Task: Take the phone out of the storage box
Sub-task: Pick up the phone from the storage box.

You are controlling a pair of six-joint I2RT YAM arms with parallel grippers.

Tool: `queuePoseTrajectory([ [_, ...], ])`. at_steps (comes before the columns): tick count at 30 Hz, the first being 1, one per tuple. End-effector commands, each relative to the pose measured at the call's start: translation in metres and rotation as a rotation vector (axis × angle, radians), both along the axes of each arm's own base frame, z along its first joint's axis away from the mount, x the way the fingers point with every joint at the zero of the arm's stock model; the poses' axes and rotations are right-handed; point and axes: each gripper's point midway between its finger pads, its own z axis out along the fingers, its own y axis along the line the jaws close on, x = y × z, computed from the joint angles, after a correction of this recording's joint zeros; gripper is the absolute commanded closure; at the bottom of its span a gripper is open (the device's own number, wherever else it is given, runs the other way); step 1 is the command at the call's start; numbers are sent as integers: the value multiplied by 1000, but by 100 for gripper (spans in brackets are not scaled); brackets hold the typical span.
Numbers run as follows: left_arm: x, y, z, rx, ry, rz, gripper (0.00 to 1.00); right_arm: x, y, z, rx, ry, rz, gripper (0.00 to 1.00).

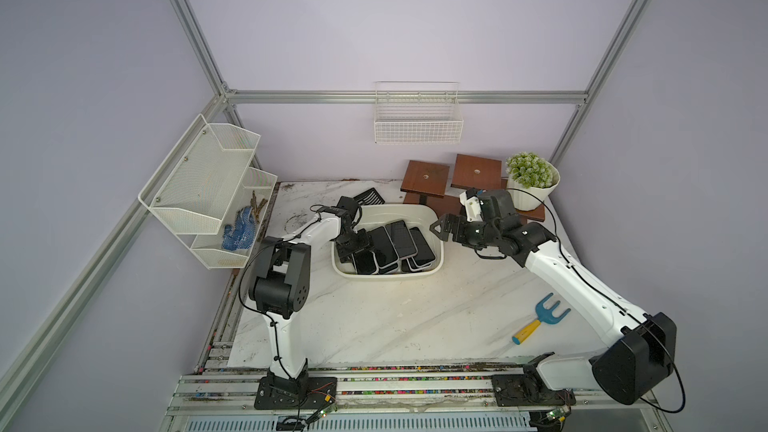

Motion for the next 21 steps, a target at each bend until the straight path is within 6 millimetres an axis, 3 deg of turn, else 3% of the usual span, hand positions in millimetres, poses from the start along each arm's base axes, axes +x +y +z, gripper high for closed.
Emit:
queuePoseTrajectory([
  [1, -3, -7, -14, -7, 26, -38, 26, 1, 2, 10, 19, -40, -12, 0],
  [21, 14, -24, 74, -110, -112, -60, 30, 2, 13, 9, 36, -46, 17, 0],
])
